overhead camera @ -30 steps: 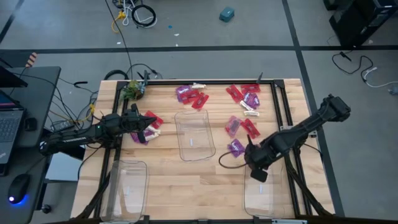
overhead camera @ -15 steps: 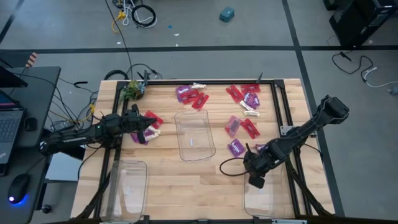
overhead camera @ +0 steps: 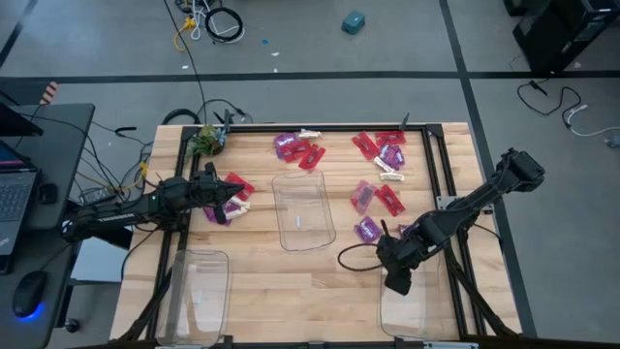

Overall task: Sort candy
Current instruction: Put the white chocolate bar into the right transparent bin

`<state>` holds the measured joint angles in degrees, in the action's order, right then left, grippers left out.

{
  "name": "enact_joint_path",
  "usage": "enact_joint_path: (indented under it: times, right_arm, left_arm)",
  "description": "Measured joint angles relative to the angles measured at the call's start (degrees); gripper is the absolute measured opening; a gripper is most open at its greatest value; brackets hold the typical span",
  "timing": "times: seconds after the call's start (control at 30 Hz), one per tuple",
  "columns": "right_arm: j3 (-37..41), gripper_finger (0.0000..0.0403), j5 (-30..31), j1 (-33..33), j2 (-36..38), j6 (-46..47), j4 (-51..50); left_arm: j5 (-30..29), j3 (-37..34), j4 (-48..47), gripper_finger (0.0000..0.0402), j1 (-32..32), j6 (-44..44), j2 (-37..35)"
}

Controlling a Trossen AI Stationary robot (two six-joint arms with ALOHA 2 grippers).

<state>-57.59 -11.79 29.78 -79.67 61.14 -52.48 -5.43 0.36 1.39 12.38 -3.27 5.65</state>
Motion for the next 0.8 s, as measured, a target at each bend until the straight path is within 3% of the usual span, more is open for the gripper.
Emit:
enact_joint_path:
  times: [0.2, 0.3, 0.57, 0.8]
  right_arm:
    - [-7.49, 0.0207, 13.56, -10.53, 2.01, -3.61, -18.38]
    - [-7.61, 0.0203, 17.80, -18.24, 2.24, -11.56, -21.86]
    - [-3.03, 0.0207, 19.85, -39.37, 2.00, -46.20, -10.80]
    - [4.32, 0.0215, 19.82, -53.45, 2.00, -62.85, -7.62]
  left_arm:
    - [0.00, 0.01, 0.00, 0.0006, 0.00, 0.00, 0.00]
    - [-0.02, 0.02, 0.00, 0.0006, 0.00, 0.26, 0.00]
    - [-0.07, 0.02, 0.04, 0.0006, 0.00, 0.31, 0.02]
    - [-0.07, 0.01, 0.04, 0.0006, -0.01, 0.35, 0.00]
